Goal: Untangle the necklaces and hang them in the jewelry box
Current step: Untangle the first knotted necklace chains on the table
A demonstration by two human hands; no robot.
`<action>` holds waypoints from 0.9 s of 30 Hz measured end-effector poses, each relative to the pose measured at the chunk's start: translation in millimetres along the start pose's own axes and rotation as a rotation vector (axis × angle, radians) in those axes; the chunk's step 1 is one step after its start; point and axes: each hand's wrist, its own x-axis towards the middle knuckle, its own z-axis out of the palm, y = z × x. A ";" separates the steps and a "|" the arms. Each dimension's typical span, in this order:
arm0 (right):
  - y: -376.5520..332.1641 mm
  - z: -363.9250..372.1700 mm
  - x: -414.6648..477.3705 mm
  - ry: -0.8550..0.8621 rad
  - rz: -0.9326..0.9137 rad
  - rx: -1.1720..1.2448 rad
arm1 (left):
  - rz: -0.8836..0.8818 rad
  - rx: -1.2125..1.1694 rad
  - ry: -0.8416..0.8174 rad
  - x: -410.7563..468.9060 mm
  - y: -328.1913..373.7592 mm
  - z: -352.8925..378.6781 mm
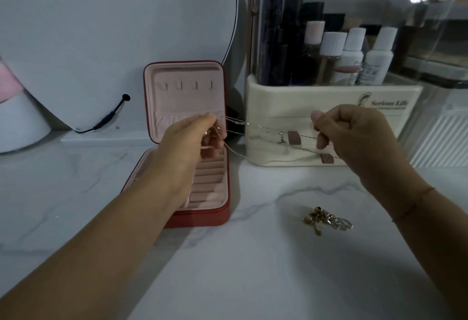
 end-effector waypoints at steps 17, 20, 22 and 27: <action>-13.8 2.1 -12.0 -0.442 0.002 0.075 | -0.020 -0.011 -0.275 -1.4 2.5 -3.1; -13.3 1.1 -8.0 -0.433 0.086 0.389 | -0.045 0.133 -0.216 -1.7 -0.1 -0.8; -13.6 0.2 -4.7 -0.394 0.153 0.596 | -0.054 0.214 -0.196 -2.1 -1.8 0.4; -13.6 -5.1 0.6 -0.312 0.216 0.831 | -0.046 0.307 -0.140 -3.9 -1.6 2.0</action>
